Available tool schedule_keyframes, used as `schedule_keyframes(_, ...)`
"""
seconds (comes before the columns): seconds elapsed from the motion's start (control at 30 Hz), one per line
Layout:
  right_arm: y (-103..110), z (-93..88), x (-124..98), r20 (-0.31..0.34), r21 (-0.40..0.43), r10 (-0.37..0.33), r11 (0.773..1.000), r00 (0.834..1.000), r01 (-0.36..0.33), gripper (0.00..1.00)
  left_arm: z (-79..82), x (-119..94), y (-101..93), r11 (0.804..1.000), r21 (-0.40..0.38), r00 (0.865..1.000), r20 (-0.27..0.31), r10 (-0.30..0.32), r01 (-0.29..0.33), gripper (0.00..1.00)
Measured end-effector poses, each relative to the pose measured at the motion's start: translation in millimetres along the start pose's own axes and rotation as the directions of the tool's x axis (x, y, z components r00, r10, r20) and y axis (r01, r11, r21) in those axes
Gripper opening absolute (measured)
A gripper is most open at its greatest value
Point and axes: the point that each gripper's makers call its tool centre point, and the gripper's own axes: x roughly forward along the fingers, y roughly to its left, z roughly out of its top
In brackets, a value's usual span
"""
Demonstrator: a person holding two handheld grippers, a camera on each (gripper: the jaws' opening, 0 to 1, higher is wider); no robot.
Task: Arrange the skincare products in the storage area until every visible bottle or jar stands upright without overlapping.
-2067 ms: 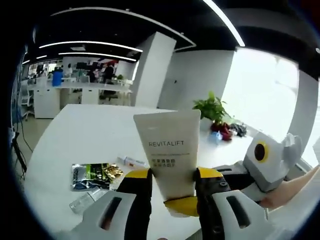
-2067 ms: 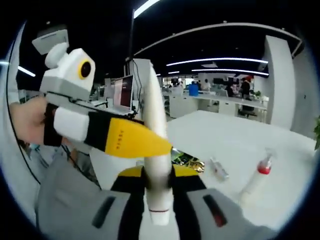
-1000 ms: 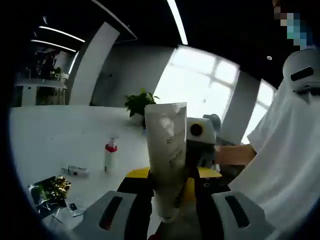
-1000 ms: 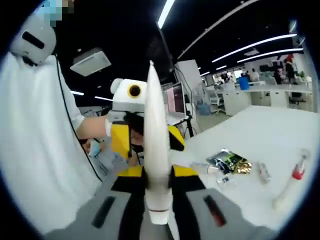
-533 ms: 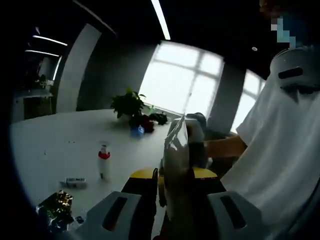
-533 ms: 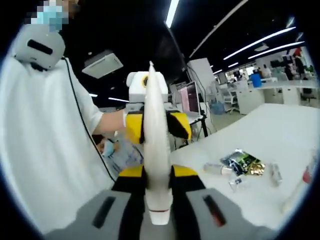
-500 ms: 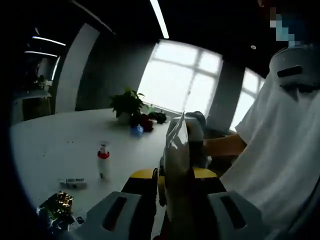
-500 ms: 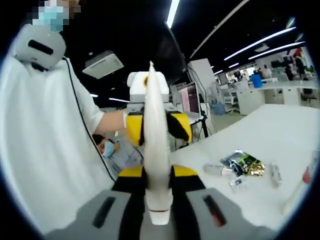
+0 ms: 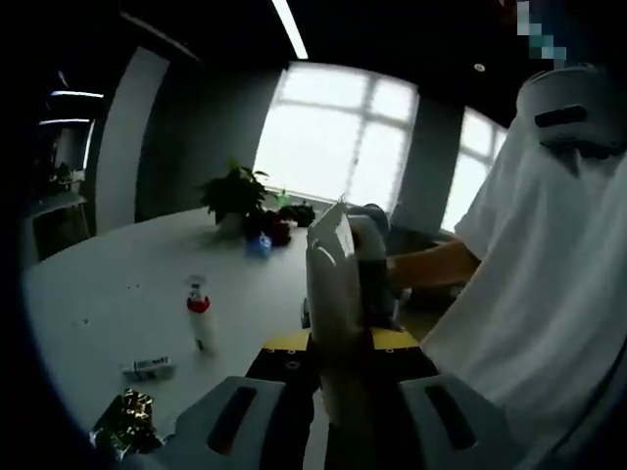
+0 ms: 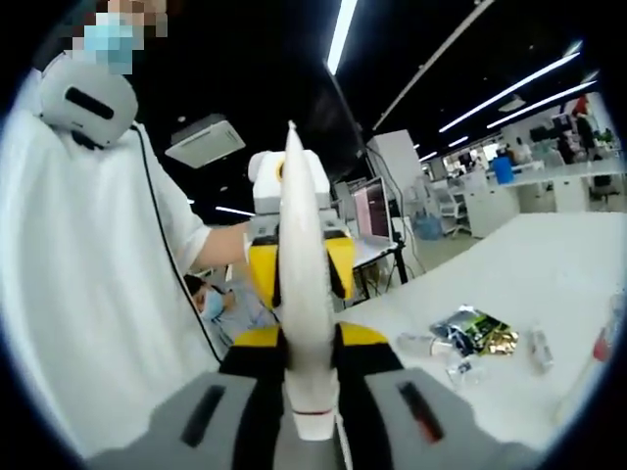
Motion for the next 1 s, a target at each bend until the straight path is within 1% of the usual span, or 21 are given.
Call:
schedule_keyframes(0.07,-3.2,-0.7,0.2,-0.002,-0.004,-0.012,1.0,1.0,0.012,0.2,-1.2,0.3,3.8,1.0,-0.003,1.0,-0.02,0.019,-0.019,0.16)
schedule_keyframes(0.13,-11.6,-1.7,-0.3,-0.005,-0.007,-0.049,0.999,0.999,0.049,0.2,-3.2,0.5,12.8,0.997,0.016,0.996,-0.044,0.073,-0.073,0.16)
schedule_keyframes(0.17,-19.2,-4.5,-0.7,-0.023,-0.012,-0.084,0.996,0.996,0.084,0.21,-5.1,0.5,16.8,0.995,0.019,0.994,-0.057,0.096,-0.096,0.16)
schedule_keyframes(0.2,-22.2,-5.5,-0.2,-0.031,-0.017,-0.099,0.995,0.995,0.098,0.22,-6.0,1.1,20.2,0.993,0.039,0.992,-0.063,0.112,-0.11,0.16)
schedule_keyframes(0.23,-27.2,-6.4,0.1,-0.038,-0.028,-0.124,0.992,0.992,0.123,0.22,-6.6,2.4,22.7,0.991,0.058,0.99,-0.065,0.122,-0.119,0.16)
schedule_keyframes(0.3,-31.7,-6.7,0.6,-0.04,-0.033,-0.148,0.989,0.988,0.147,0.23,-7.1,3.7,26.4,0.99,0.059,0.989,-0.061,0.133,-0.129,0.15)
schedule_keyframes(0.37,-39.1,-8.0,-0.4,-0.043,-0.051,-0.19,0.981,0.981,0.188,0.24,-8.1,4.7,34.2,0.988,0.054,0.987,-0.057,0.151,-0.148,0.15)
schedule_keyframes(0.4,-42.2,-9.4,-0.9,-0.045,-0.056,-0.211,0.976,0.976,0.209,0.24,-9.1,5.4,36.6,0.987,0.057,0.986,-0.058,0.155,-0.152,0.15)
schedule_keyframes(0.5,-49.0,-14.4,-2.6,-0.054,-0.062,-0.244,0.969,0.968,0.241,0.25,-13.5,9.4,43.7,0.985,0.077,0.985,-0.064,0.162,-0.157,0.15)
schedule_keyframes(0.53,-52.6,-17.2,-3.6,-0.063,-0.075,-0.265,0.963,0.962,0.26,0.25,-15.1,10.6,45.6,0.984,0.084,0.984,-0.069,0.165,-0.159,0.15)
schedule_keyframes(0.63,-56.4,-21.8,-4.4,-0.071,-0.077,-0.289,0.956,0.955,0.284,0.26,-21.2,14.0,52.4,0.982,0.089,0.981,-0.088,0.173,-0.165,0.15)
schedule_keyframes(0.73,-62.3,-27.1,-6.6,-0.07,-0.073,-0.323,0.945,0.944,0.318,0.28,-26.8,17.5,60.0,0.982,0.085,0.979,-0.094,0.178,-0.171,0.15)
schedule_keyframes(0.83,-69.3,-33.6,-9.9,-0.065,-0.054,-0.363,0.931,0.929,0.36,0.33,-33.7,22.0,66.7,0.981,0.089,0.978,-0.1,0.181,-0.173,0.15)
schedule_keyframes(0.9,-75.3,-37.2,-13.2,-0.055,-0.045,-0.4,0.916,0.915,0.398,0.37,-40.9,26.2,72.0,0.983,0.076,0.979,-0.101,0.175,-0.168,0.15)
schedule_keyframes(1.0,-81.2,-43.1,-17.4,-0.053,-0.016,-0.427,0.904,0.902,0.427,0.43,-47.8,31.6,78.1,0.983,0.062,0.98,-0.089,0.178,-0.173,0.15)
